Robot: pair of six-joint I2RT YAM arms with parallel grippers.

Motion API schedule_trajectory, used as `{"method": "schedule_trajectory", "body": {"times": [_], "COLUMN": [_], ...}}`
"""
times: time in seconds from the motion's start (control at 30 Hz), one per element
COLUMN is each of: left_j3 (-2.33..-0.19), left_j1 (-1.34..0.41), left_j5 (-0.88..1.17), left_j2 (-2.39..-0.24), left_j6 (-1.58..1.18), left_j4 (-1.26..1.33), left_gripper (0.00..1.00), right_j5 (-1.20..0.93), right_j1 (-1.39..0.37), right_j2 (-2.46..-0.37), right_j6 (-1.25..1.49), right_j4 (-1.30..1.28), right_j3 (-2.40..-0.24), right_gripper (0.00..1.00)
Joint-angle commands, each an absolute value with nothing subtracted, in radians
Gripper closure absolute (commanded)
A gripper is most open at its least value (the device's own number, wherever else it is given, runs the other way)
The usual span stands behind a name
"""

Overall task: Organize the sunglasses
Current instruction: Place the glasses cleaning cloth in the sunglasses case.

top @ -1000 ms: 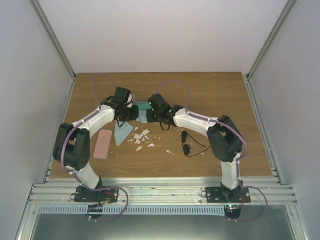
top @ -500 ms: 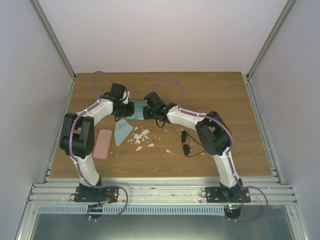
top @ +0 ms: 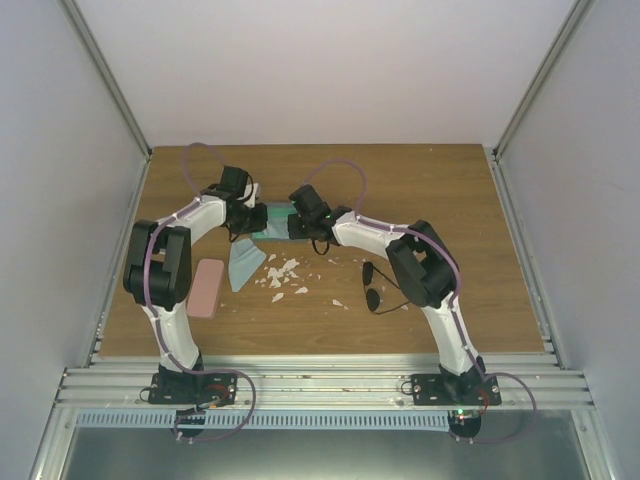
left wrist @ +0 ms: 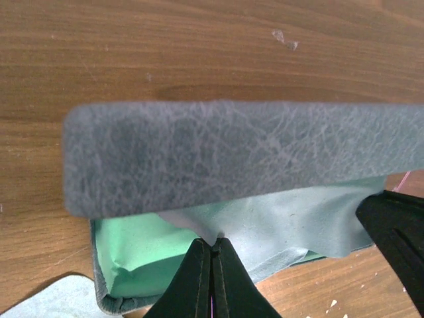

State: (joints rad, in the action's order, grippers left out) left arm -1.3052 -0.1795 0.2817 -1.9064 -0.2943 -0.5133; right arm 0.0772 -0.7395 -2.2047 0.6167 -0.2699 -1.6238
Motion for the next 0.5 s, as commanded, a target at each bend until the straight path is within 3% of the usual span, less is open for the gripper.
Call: {"method": "schedule_trajectory", "body": {"times": [0.0, 0.47], "left_j3": [-1.336, -1.344], "left_j1": [-0.169, -0.165], "left_j5": [0.305, 0.278], "left_j2": [-1.93, -1.959], "left_j6": [-0.27, -0.284], "left_j4": [-0.483, -0.501], "left_gripper": [1.0, 1.0], "right_j5": [0.101, 0.153], "right_j1": [-0.732, -0.732], "right_j2": [-2.231, -2.232], "right_j6": [0.605, 0.603], "right_j4": [-0.259, -0.326], "right_j3": [-1.645, -1.644], "right_gripper": [0.99, 0.99]}}
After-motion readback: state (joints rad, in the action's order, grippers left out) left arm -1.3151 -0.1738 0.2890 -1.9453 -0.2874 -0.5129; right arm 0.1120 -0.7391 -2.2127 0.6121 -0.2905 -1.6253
